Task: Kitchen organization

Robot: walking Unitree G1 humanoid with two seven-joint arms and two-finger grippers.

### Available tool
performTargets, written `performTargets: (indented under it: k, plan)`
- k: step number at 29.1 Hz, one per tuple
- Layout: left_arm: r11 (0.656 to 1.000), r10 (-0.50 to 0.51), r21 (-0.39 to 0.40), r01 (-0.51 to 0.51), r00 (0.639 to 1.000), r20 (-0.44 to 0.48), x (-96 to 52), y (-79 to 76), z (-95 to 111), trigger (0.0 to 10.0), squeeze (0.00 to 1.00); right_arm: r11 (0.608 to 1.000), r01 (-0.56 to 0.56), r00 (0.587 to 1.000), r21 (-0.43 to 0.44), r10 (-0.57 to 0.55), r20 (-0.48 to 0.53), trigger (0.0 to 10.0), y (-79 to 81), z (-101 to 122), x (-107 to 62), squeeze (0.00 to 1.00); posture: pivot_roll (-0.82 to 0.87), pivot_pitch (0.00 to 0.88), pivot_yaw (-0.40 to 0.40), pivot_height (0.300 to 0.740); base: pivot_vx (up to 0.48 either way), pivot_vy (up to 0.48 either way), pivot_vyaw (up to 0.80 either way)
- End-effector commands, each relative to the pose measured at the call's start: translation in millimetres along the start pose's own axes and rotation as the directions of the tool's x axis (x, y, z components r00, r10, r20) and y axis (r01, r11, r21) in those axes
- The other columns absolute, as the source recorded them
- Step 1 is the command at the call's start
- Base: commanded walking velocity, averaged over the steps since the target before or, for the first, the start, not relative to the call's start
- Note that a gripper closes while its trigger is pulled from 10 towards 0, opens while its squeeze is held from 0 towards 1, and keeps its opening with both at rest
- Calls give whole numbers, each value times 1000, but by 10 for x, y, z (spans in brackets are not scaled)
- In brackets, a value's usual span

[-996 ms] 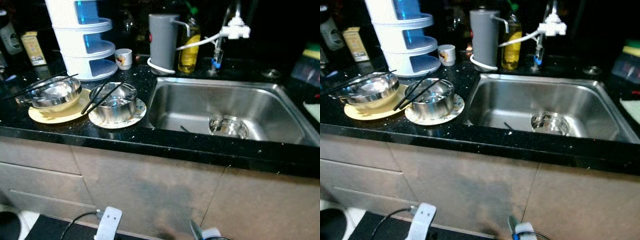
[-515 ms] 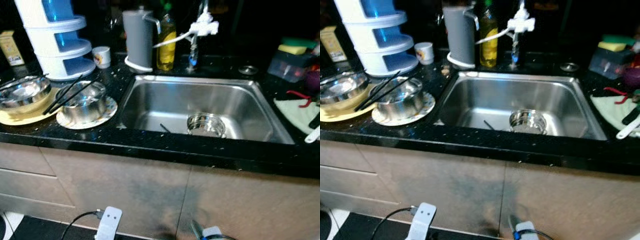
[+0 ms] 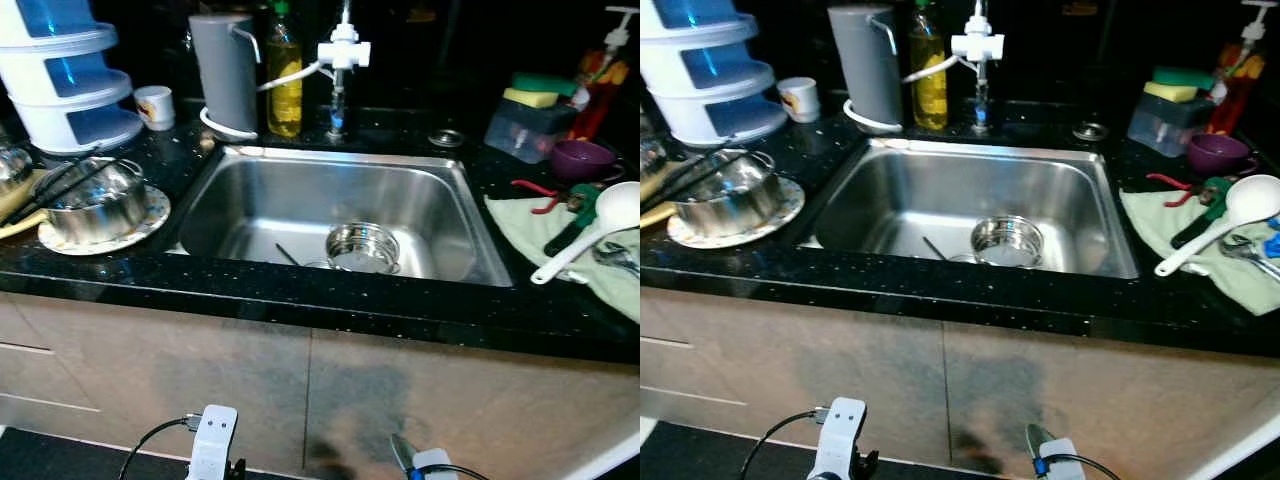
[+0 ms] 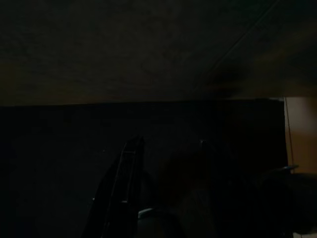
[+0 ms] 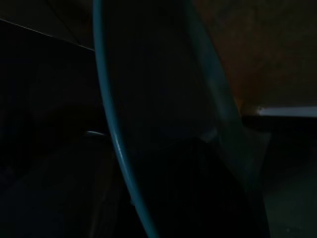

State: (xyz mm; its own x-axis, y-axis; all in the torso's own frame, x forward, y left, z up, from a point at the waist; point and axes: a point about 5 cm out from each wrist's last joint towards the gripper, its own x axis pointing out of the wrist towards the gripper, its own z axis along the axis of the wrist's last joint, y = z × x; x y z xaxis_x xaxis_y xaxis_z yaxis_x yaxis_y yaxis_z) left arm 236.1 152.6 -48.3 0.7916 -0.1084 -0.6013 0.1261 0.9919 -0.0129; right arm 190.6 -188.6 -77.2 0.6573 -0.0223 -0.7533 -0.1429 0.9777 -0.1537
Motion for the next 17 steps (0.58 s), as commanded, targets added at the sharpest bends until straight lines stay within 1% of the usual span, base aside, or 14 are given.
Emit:
performTargets:
  k: [1,3,5,7,12,17]
  plan:
    - [1000,21,1,-21,1000,-1,-30,74,-46,10000,0,1000,-27,1000,3,27,-15,10000,98,-34,-3,0,-70,107,-39,740,0,480,0]
    - [1000,26,3,-26,1000,6,-30,80,-39,10000,0,1000,-28,1000,3,28,-15,10000,99,-33,-3,0,-70,107,-39,740,0,480,0]
    - [999,36,20,-36,999,23,-33,92,-23,10000,0,1000,-29,999,4,29,-14,10000,104,-30,-2,0,-69,100,-39,740,0,0,0]
    - [999,36,20,-36,999,23,-33,92,-23,10000,0,1000,-29,999,4,29,-14,10000,104,-30,-2,0,-69,100,-39,740,0,0,0]
    - [995,27,95,-29,999,26,-27,96,1,10000,0,1000,-29,999,3,29,-12,10000,108,-22,0,0,-67,101,-40,740,0,0,0]
    - [991,2,130,-7,999,42,-21,70,32,10000,0,1000,-28,1000,2,28,-12,10000,102,-19,1,0,-66,104,-40,740,0,0,0]
